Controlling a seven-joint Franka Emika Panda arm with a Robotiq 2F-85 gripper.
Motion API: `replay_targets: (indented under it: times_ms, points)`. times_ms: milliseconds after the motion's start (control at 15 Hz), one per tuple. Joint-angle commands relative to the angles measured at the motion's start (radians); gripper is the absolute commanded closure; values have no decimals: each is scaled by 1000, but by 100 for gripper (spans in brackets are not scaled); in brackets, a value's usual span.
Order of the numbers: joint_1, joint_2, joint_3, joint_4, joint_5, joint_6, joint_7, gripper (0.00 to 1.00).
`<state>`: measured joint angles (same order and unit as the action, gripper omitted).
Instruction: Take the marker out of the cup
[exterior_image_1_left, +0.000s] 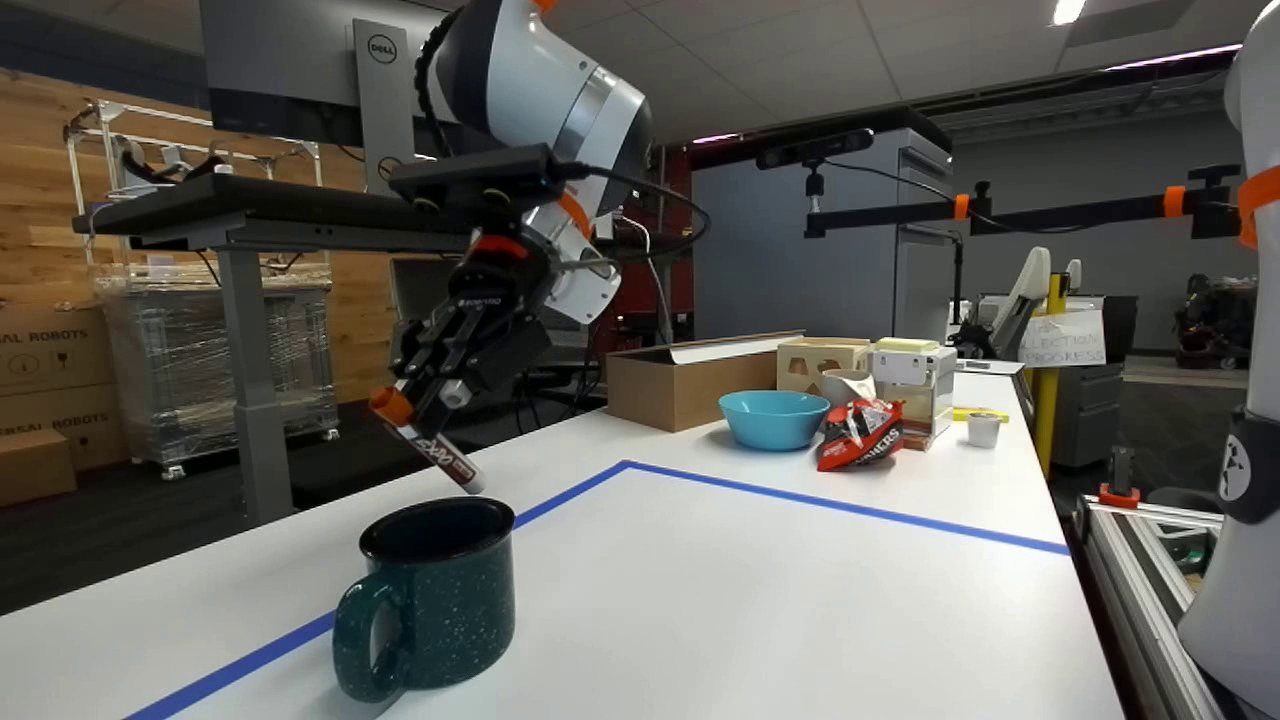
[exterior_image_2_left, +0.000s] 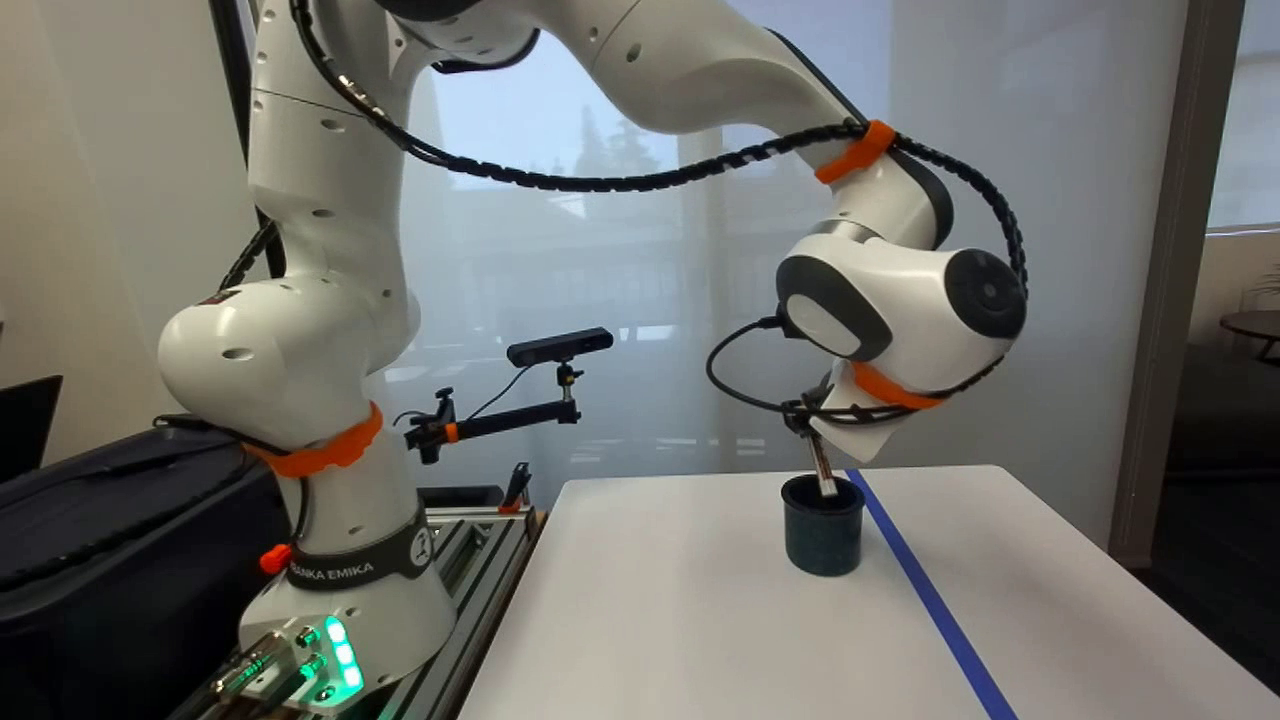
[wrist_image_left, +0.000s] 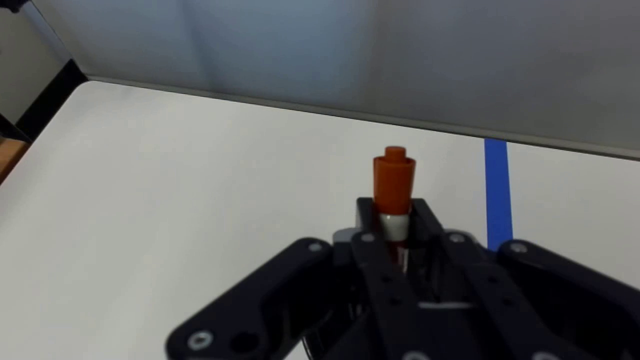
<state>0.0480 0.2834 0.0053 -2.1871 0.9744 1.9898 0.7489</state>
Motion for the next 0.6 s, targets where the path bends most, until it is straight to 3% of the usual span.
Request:
replay_targets:
  times_ms: [0,333,533]
  points:
    - [16,-174,-12,-174,-8,49,67,95]
    - [7,-259,3,-322,9,71,97,95]
    - [-1,-247,2,-376,9,120,69,95]
